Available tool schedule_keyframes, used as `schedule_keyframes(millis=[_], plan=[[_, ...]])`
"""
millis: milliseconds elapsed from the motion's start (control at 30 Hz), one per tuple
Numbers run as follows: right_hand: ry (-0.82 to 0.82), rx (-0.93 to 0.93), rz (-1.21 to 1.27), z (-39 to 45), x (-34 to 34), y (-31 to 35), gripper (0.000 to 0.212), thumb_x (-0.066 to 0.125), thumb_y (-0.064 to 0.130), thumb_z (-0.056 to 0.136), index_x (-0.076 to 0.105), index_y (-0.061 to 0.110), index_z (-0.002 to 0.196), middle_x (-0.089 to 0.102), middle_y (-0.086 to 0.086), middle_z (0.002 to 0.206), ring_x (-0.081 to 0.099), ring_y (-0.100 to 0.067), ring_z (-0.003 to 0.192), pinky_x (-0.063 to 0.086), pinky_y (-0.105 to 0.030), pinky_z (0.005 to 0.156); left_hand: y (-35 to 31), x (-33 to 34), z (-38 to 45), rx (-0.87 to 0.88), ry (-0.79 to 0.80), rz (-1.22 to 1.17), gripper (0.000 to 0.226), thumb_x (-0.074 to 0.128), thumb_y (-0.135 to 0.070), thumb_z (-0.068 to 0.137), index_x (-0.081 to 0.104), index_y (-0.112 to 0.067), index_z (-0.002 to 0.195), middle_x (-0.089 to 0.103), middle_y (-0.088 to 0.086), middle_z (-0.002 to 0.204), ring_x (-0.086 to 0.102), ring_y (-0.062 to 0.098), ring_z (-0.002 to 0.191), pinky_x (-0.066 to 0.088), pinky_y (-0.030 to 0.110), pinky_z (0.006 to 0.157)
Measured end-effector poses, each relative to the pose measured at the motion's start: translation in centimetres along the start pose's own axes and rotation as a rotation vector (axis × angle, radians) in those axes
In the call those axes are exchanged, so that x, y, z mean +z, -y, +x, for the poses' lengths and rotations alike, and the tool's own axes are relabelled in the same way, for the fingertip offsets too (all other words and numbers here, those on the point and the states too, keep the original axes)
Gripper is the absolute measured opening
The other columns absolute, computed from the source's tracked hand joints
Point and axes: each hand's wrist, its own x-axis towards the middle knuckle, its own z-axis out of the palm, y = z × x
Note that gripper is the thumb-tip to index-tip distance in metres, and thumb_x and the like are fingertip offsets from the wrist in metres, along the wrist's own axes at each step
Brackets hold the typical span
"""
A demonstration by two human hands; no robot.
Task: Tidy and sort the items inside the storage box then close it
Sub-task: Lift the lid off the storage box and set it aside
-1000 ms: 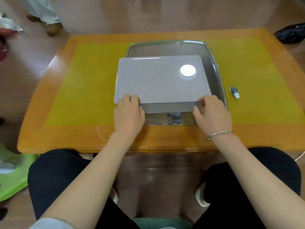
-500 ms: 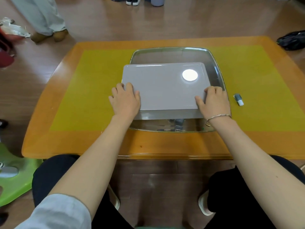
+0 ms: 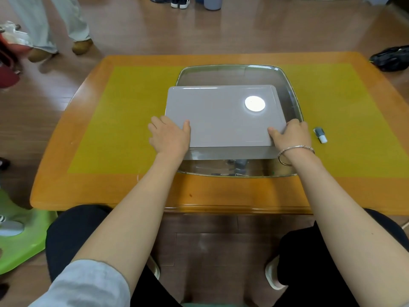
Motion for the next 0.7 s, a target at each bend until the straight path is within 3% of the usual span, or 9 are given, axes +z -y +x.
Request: schedule_keyframes(millis=[233, 500, 700], plan=[[-0.025, 0.026, 0.062, 0.9, 0.3, 0.4, 0.062, 0.059, 0.043, 0.088, 0.044, -0.004, 0.124, 0.045, -0.024, 0.129, 0.045, -0.038, 0.119, 0.04, -0.042, 0.096, 0.0, 0.0, 0.0, -0.028, -0.009, -0.026, 0.068, 0.047, -0.059, 0.09, 0.043, 0.001, 0.121, 0.042, 0.016, 0.126, 0.039, 0.032, 0.118, 0.044, 0.043, 0.081], [-0.11, 0.01, 0.068, 0.6, 1.3, 0.1, 0.058, 0.056, 0.045, 0.089, 0.046, -0.003, 0.118, 0.048, -0.023, 0.122, 0.05, -0.037, 0.111, 0.041, -0.041, 0.093, 0.5, -0.4, 0.6, -0.015, 0.019, -0.126, 0.074, 0.055, -0.058, 0.087, 0.041, 0.005, 0.122, 0.043, 0.021, 0.129, 0.038, 0.036, 0.121, 0.037, 0.039, 0.093], [-0.093, 0.016, 0.058, 0.8, 1.0, -0.1, 0.056, 0.058, 0.045, 0.088, 0.05, -0.003, 0.115, 0.05, -0.024, 0.12, 0.052, -0.038, 0.109, 0.045, -0.039, 0.087, 0.8, -0.3, 0.2, -0.026, -0.009, -0.195, 0.074, 0.06, -0.057, 0.085, 0.042, 0.006, 0.119, 0.045, 0.021, 0.127, 0.039, 0.035, 0.121, 0.037, 0.04, 0.094]])
